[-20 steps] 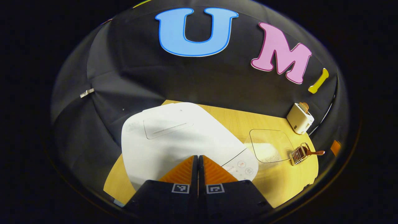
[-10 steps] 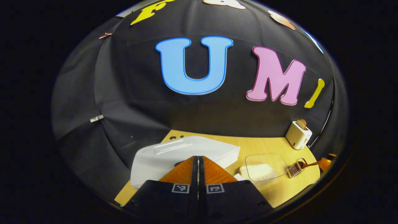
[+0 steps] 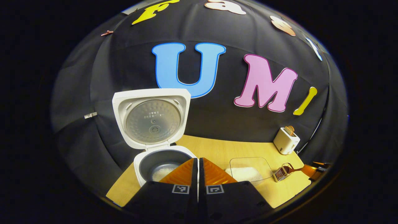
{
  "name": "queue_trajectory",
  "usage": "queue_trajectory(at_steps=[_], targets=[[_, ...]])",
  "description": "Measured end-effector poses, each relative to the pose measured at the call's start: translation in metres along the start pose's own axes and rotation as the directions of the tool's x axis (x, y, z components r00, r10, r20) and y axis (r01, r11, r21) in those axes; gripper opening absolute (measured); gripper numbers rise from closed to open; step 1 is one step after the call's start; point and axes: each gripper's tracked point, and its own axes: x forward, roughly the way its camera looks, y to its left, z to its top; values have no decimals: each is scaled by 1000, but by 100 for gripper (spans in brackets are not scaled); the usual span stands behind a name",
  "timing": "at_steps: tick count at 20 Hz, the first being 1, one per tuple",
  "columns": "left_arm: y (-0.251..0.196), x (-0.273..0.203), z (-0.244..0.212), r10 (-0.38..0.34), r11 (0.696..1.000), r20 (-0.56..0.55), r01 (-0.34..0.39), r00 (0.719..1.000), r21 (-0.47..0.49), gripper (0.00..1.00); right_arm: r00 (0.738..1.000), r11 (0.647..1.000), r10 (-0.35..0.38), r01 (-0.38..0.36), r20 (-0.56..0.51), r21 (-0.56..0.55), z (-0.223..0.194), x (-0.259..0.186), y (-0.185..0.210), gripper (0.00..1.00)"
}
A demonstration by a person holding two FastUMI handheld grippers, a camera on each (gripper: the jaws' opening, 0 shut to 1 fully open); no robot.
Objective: Close the left gripper, press the button to open the rice cooker; take a wooden spoon from the chopstick holder with the right hand, scoop a spoonful of rice and pour it into the rice cooker, then put the wooden spoon back into the chopstick holder.
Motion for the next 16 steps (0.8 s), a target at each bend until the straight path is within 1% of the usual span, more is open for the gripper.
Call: queue_trajectory(at_steps=[4, 5, 6, 7, 8, 9, 11, 12, 13, 16], targets=[[-16, -10, 5, -9, 1000, 26, 8, 1000, 2, 7, 998, 999, -22, 25, -55, 41, -18, 10, -26, 97], [-19, -13, 7, -10, 1000, 35, 9, 999, 8, 12, 997, 998, -28, 32, -75, 57, -26, 13, -34, 98], [-24, -16, 7, -12, 1000, 43, 12, 999, 12, 15, 995, 997, -31, 38, -95, 72, -34, 16, -41, 99], [-28, -19, 8, -17, 1000, 47, 17, 999, 14, 23, 993, 995, -36, 46, -115, 85, -41, 18, -47, 99], [-32, -20, 5, -18, 1000, 39, 18, 999, 15, 29, 991, 995, -38, 49, -126, 87, -49, 21, -53, 99], [-38, -21, 1, -19, 1000, 24, 19, 1000, 11, 46, 990, 995, -37, 48, -134, 83, -56, 26, -59, 99], [-45, -21, -6, 1, 1000, 11, -1, 1000, 12, 80, 991, 997, -28, 37, -131, 69, -68, 36, -66, 99], [-52, -25, -8, 2, 1000, 4, -2, 1000, 17, 95, 991, 997, -29, 39, -131, 68, -74, 42, -72, 99], [-57, -28, -8, 4, 1000, 2, -4, 1000, 27, 97, 991, 996, -34, 44, -127, 76, -79, 49, -78, 99], [-72, -30, -18, -2, 997, -26, 4, 1000, 74, 96, 991, 992, -71, 82, -113, 97, -87, 75, -105, 99]])
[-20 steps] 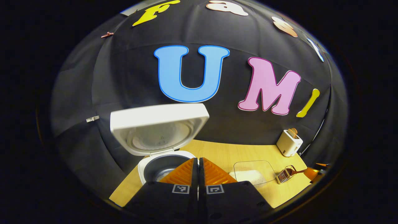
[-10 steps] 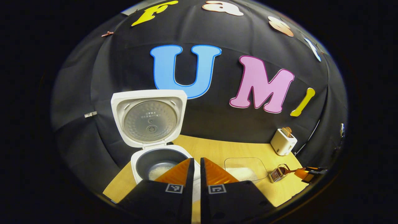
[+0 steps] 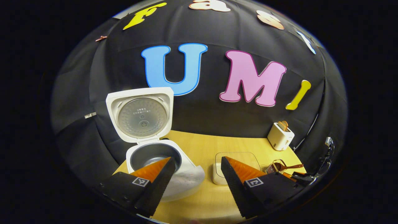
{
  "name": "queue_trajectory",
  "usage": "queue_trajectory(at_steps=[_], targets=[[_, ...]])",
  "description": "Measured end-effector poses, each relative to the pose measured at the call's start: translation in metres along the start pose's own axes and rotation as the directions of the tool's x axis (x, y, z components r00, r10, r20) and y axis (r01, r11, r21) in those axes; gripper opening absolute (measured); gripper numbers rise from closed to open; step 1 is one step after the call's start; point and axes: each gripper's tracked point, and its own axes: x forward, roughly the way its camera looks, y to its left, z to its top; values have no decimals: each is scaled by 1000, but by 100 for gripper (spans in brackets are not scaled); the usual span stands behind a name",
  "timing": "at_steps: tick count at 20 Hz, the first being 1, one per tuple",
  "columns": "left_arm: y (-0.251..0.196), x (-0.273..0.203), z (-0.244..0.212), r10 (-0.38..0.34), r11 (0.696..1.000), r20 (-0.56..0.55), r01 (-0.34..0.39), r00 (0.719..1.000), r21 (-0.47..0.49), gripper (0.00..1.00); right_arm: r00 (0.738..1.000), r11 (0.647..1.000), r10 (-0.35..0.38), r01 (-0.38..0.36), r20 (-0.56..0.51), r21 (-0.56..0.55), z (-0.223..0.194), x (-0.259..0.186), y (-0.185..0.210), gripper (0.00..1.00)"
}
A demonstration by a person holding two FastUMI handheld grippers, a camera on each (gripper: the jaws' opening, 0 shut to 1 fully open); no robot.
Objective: Close the left gripper, press the button to open the rice cooker; take a wooden spoon from the chopstick holder with the right hand, scoop a spoonful of rice and pour it into the rice cooker, then put the wooden spoon back into the chopstick holder.
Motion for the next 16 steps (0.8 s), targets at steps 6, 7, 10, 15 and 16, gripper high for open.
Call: queue_trajectory(at_steps=[6, 7, 10, 15, 16], targets=[[-24, 0, -18, -4, 1000, -56, 6, 998, 30, 96, 997, 999, -44, 43, 57, 24, 13, 38, -30, 99], [-27, 1, -19, -6, 999, -61, 8, 998, 33, 96, 997, 998, -47, 45, 64, 34, 16, 43, -32, 99], [-34, 1, -27, -8, 998, -78, 12, 997, 61, 96, 996, 998, -50, 46, 80, 48, 23, 60, -38, 99], [-41, 6, -36, -3, 997, -108, 11, 994, 78, 96, 992, 999, -29, 24, 125, 43, 45, 86, -36, 99], [-42, 7, -38, -2, 997, -114, 10, 993, 78, 96, 991, 999, -16, 10, 132, 46, 50, 91, -34, 87]])
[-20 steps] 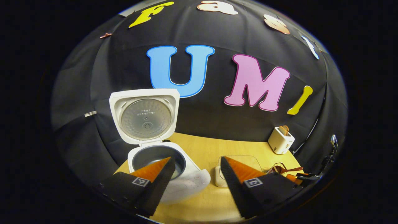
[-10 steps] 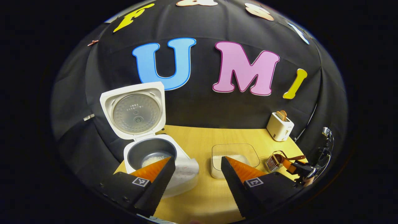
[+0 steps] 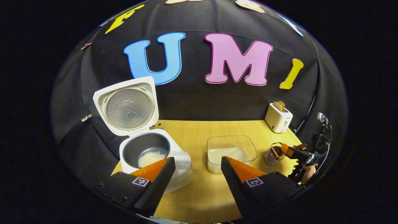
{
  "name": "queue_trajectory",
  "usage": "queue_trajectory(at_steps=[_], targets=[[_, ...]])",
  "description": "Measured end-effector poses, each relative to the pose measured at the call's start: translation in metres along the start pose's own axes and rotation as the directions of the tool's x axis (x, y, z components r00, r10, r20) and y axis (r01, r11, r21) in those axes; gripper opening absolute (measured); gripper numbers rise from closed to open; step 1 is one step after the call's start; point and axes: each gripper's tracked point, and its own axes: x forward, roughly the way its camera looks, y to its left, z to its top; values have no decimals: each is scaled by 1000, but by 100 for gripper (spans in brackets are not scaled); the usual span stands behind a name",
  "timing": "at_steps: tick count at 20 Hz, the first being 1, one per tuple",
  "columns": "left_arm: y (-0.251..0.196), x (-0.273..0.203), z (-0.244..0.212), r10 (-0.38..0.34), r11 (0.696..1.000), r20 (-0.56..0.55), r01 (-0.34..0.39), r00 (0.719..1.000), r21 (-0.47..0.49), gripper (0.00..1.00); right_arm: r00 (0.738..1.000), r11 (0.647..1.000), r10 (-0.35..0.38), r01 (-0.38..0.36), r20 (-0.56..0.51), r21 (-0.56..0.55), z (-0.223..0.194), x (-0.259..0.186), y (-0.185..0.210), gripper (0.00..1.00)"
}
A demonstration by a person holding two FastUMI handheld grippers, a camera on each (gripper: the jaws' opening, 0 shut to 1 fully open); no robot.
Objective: Close the left gripper, press the button to open the rice cooker; take a wooden spoon from the chopstick holder with the right hand, scoop a spoonful of rice and pour it into the rice cooker, then put the wooden spoon back into the chopstick holder.
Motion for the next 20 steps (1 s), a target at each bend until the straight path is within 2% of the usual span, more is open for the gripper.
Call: queue_trajectory(at_steps=[1, 3, 5, 6, 7, 8, 9, 10, 11, 13, 14, 17, 20], targets=[[-1, 1, -2, 0, 1000, -7, 0, 1000, 0, 96, 1000, 1000, 10, -10, -1, 5, 3, 4, 2, 99], [-4, 3, -4, 0, 1000, -17, 0, 1000, 2, 96, 999, 999, 36, -36, -16, 7, 2, 13, 5, 95], [-6, 7, -7, 0, 1000, -25, 0, 1000, 2, 96, 999, 999, 38, -38, -20, -8, 6, 23, 6, 80], [-8, 8, -8, 0, 1000, -27, 0, 1000, 2, 96, 999, 999, 49, -49, -19, -12, 10, 25, 9, 49], [-9, 9, -6, -1, 1000, -26, 1, 1000, 2, 96, 998, 998, 59, -59, -27, -14, 10, 28, 12, 59], [-10, 11, -6, -2, 1000, -25, 2, 1000, 1, 96, 997, 998, 60, -61, -42, -18, 8, 30, 13, 35], [-12, 12, -6, -5, 1000, -23, 5, 1000, 1, 96, 995, 997, 71, -72, -67, -16, 3, 31, 16, 28], [-13, 13, -6, -7, 1000, -21, 7, 1000, 0, 96, 992, 996, 90, -91, -90, -6, -1, 32, 21, 33], [-13, 15, -5, -7, 1000, -21, 7, 1000, -3, 96, 991, 996, 85, -86, -107, -9, -3, 33, 22, 31], [-13, 17, -5, -8, 1000, -21, 7, 1000, -15, 96, 989, 994, 106, -106, -102, 3, 1, 31, 26, 29], [-12, 18, -5, -8, 1000, -18, 8, 1000, -22, 96, 989, 994, 100, -103, -111, -21, -1, 32, 26, 20], [-5, 19, -5, -1, 999, -10, 1, 1000, -38, 96, 984, 991, 118, -125, -131, -48, 0, 28, 33, 18], [8, 17, -5, 11, 998, 2, -11, 1000, -64, 96, 990, 991, 106, -113, -88, -74, 25, 26, 37, 16]])
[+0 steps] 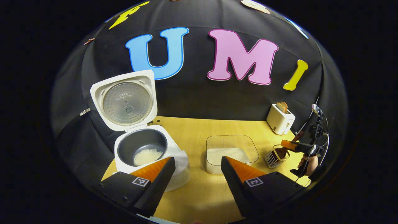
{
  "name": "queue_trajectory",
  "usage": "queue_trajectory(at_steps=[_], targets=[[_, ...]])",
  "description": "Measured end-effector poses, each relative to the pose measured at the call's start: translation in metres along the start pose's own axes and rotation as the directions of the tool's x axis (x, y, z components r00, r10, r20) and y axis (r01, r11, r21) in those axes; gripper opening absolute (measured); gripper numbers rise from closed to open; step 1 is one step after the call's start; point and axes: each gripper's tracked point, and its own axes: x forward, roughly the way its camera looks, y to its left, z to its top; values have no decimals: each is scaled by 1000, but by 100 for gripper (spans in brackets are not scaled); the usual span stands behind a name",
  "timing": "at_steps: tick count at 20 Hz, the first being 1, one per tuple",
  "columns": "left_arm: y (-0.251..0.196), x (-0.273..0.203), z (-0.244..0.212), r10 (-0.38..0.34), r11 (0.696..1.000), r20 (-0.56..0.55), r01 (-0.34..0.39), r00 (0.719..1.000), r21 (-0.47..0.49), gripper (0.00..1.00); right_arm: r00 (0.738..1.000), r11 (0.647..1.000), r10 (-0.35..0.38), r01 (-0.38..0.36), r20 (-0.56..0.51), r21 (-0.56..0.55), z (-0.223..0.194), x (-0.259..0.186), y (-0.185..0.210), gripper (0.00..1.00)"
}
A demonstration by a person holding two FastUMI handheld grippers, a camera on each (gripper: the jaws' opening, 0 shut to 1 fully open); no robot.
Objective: Close the left gripper, press the button to open the rice cooker; take a wooden spoon from the chopstick holder with the right hand, scoop a spoonful of rice and pour it into the rice cooker, then put the wooden spoon back into the chopstick holder.
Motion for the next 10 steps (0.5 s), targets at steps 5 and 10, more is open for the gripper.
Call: queue_trajectory(at_steps=[5, 10], targets=[[18, 3, 7, -8, 998, 27, 9, 1000, -56, 96, 998, 1000, -16, 17, 61, -16, 53, -16, 10, 16], [38, 3, 11, -23, 994, 59, 29, 998, -103, 96, 995, 999, 31, -32, 100, 11, 96, -39, 55, 16]])
